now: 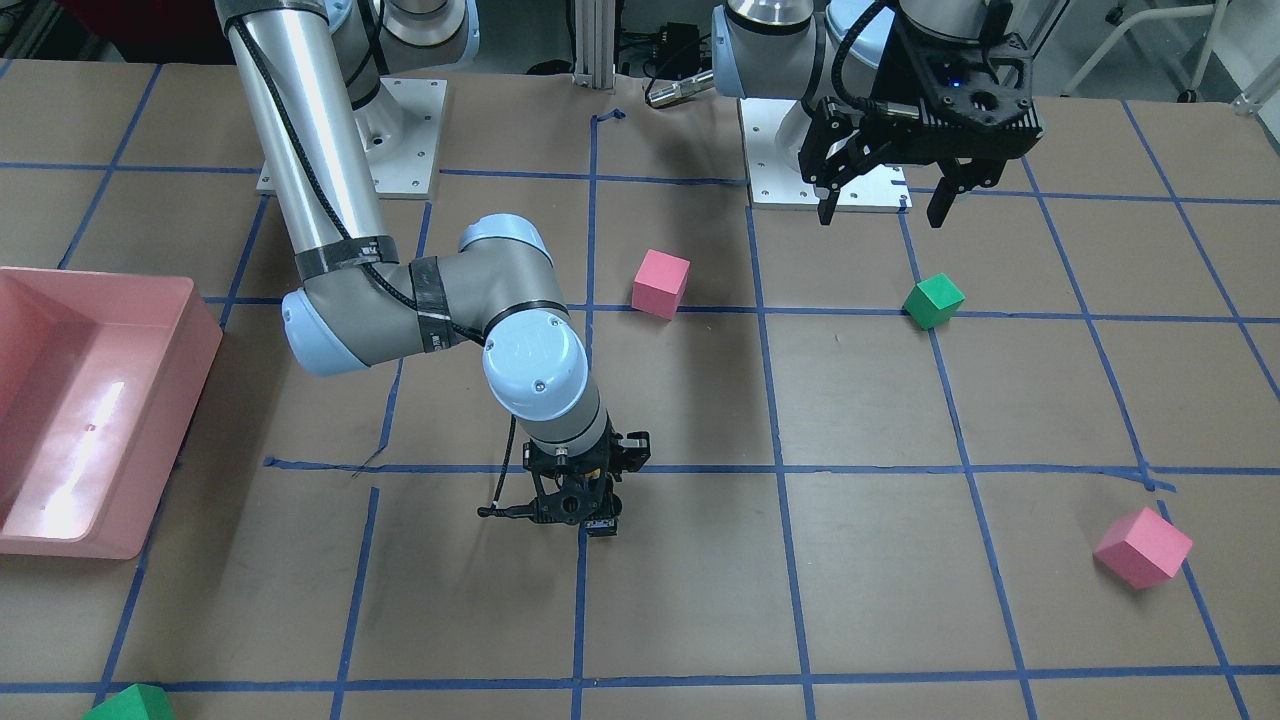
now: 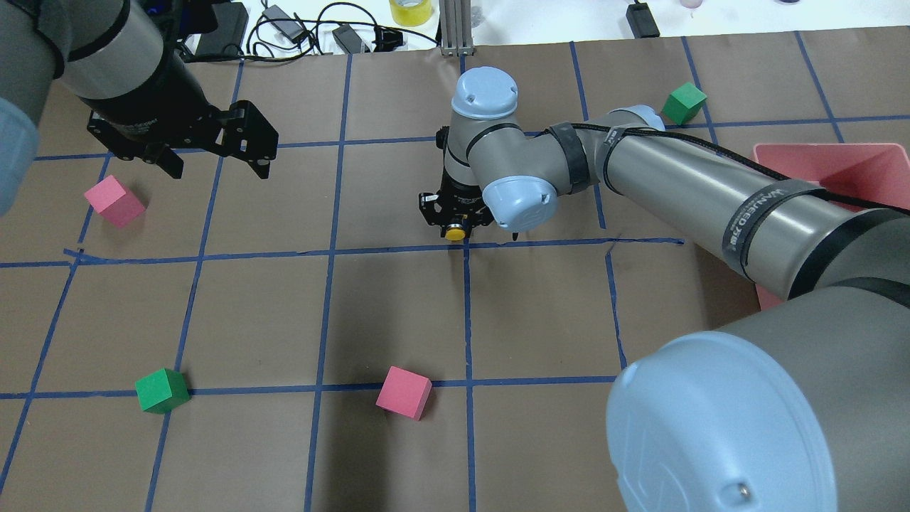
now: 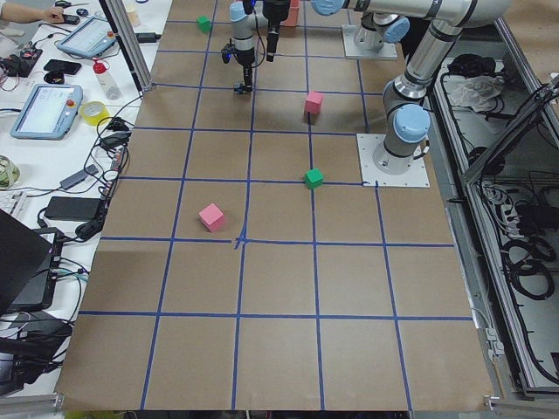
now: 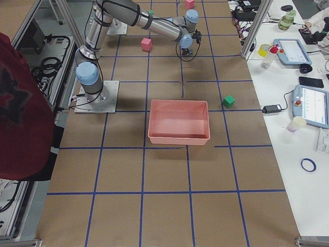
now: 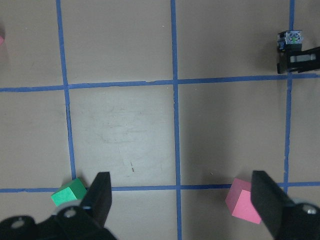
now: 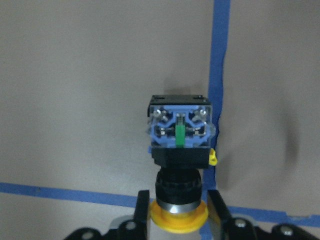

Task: Align button upright
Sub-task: 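Lower the button onto the table and open the right gripper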

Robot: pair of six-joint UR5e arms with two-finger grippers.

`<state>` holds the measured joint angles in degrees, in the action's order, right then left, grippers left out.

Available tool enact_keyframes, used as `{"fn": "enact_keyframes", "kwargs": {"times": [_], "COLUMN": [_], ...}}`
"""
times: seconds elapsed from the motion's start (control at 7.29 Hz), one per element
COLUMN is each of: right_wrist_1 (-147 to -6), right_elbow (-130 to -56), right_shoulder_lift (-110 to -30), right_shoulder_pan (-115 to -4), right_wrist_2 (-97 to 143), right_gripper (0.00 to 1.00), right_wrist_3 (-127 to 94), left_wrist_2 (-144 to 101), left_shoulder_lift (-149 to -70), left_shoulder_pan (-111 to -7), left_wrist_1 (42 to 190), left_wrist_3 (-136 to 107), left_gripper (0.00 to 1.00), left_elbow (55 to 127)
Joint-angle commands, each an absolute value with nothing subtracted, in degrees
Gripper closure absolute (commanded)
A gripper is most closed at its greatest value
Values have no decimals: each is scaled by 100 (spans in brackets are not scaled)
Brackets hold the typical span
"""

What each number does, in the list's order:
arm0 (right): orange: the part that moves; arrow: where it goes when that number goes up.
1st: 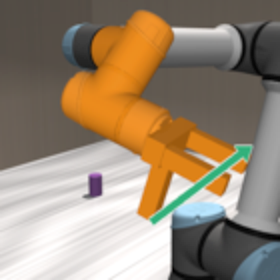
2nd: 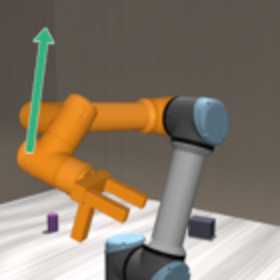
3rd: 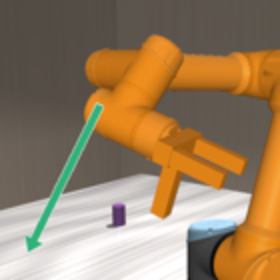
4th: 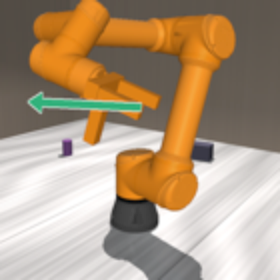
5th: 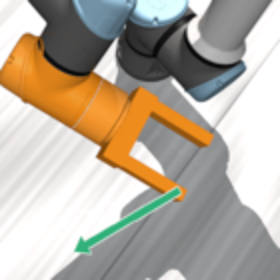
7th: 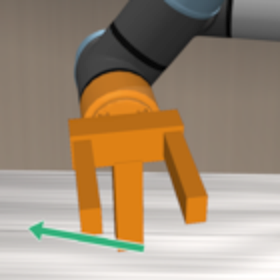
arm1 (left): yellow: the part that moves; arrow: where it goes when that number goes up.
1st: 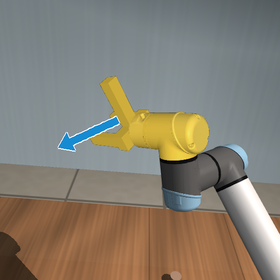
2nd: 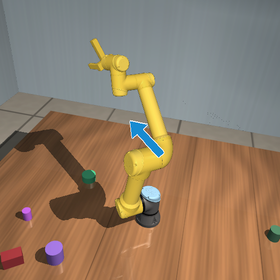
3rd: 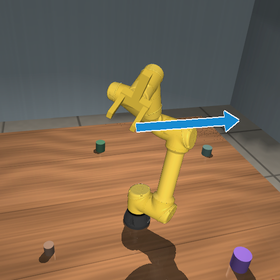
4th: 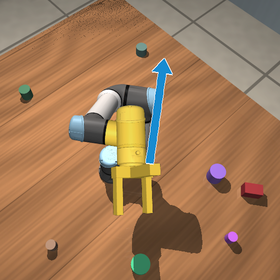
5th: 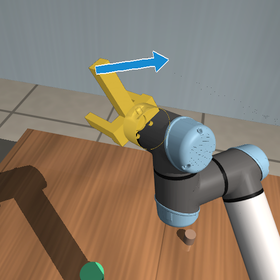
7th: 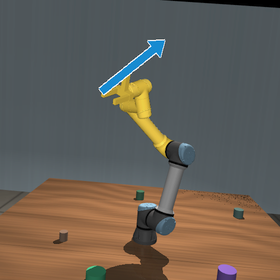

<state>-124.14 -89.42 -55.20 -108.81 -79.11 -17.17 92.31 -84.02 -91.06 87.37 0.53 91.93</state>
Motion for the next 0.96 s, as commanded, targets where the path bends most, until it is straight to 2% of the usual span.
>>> {"fn": "enact_keyframes", "kwargs": {"times": [0.0, 0.41, 0.55, 0.69, 0.82], "right_wrist_1": [-12445, -12445, -12454, -12576, -12638], "right_elbow": [-8921, -8912, -8912, -8921, -8921], "right_shoulder_lift": [-5450, -5458, -5458, -5449, -5458], "right_shoulder_pan": [-10881, -10881, -10881, -10881, -10881], "right_wrist_2": [-7866, -7866, -7866, -7858, -7849], "right_gripper": [100, 100, 91, 43, 31], "right_wrist_3": [-1714, -1705, -1714, -1714, -1705], "left_wrist_2": [9229, 9229, 9229, 9229, 9237], "left_shoulder_lift": [-8402, -8402, -8402, -8402, -8402], "left_shoulder_pan": [-9105, -9105, -9105, -9105, -9105], "left_wrist_1": [8736, 8736, 8736, 8736, 8736], "left_wrist_3": [53, 53, 53, 53, 53], "left_gripper": [0, 0, 0, 0, 0], "left_elbow": [9193, 9193, 9193, 9193, 9193]}}
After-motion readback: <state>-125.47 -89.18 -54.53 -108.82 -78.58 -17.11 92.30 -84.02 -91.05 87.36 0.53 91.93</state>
